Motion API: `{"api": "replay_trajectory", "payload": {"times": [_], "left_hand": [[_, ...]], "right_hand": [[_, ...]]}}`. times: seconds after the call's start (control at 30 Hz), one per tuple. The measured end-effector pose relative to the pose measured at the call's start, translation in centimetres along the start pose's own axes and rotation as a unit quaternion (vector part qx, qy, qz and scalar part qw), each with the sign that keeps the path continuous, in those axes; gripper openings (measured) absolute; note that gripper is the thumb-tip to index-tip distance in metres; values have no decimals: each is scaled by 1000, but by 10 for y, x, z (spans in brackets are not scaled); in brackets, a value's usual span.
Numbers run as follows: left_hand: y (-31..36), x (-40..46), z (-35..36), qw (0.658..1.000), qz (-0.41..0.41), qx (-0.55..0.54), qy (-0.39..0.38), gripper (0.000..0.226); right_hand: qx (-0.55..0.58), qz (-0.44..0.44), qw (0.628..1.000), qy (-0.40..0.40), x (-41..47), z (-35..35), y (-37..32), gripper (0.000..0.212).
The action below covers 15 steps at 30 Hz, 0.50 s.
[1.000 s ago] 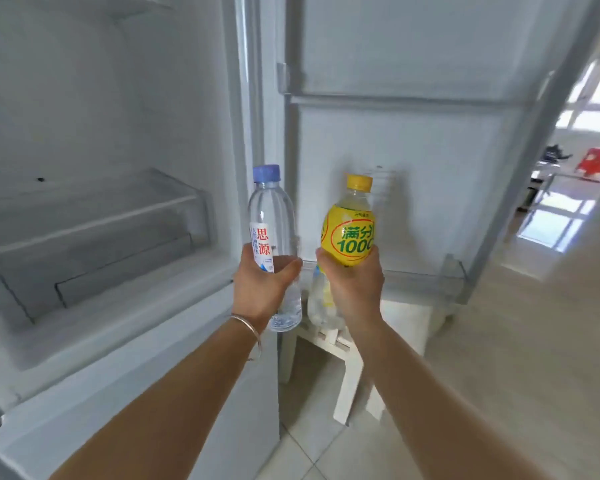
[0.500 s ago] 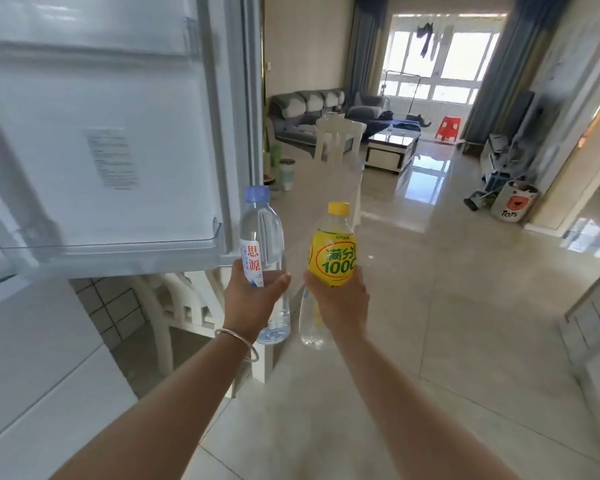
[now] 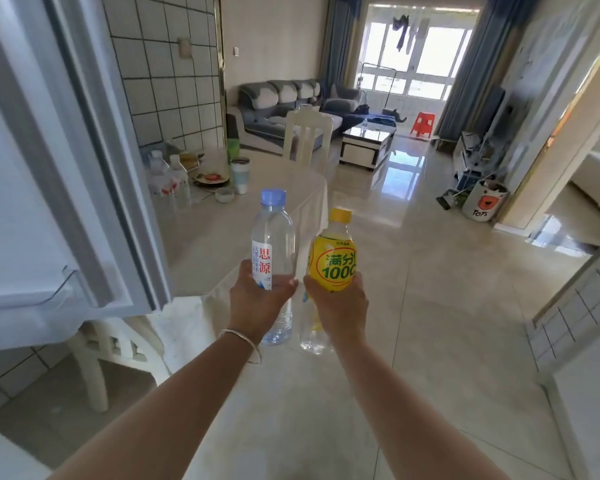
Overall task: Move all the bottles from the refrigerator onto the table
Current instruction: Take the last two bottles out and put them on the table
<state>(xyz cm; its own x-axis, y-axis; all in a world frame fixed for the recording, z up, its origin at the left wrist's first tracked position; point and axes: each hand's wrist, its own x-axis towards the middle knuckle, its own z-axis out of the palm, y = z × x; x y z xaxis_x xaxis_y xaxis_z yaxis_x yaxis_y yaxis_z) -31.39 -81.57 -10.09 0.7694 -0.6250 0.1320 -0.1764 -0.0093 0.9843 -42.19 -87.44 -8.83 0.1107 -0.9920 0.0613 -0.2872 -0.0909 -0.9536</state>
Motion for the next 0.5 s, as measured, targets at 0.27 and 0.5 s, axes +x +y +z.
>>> {"api": "replay_trajectory", "payload": {"times": [0.27,0.5], "left_hand": [[-2,135,31,999,-22,-38,-2,69],[-28,222,35,997,-31,-13,69,44]], "right_hand": [[0,-9,1000,-2,121,70,-26,57],[5,-6,998,-70,199,149,-38,52]]}}
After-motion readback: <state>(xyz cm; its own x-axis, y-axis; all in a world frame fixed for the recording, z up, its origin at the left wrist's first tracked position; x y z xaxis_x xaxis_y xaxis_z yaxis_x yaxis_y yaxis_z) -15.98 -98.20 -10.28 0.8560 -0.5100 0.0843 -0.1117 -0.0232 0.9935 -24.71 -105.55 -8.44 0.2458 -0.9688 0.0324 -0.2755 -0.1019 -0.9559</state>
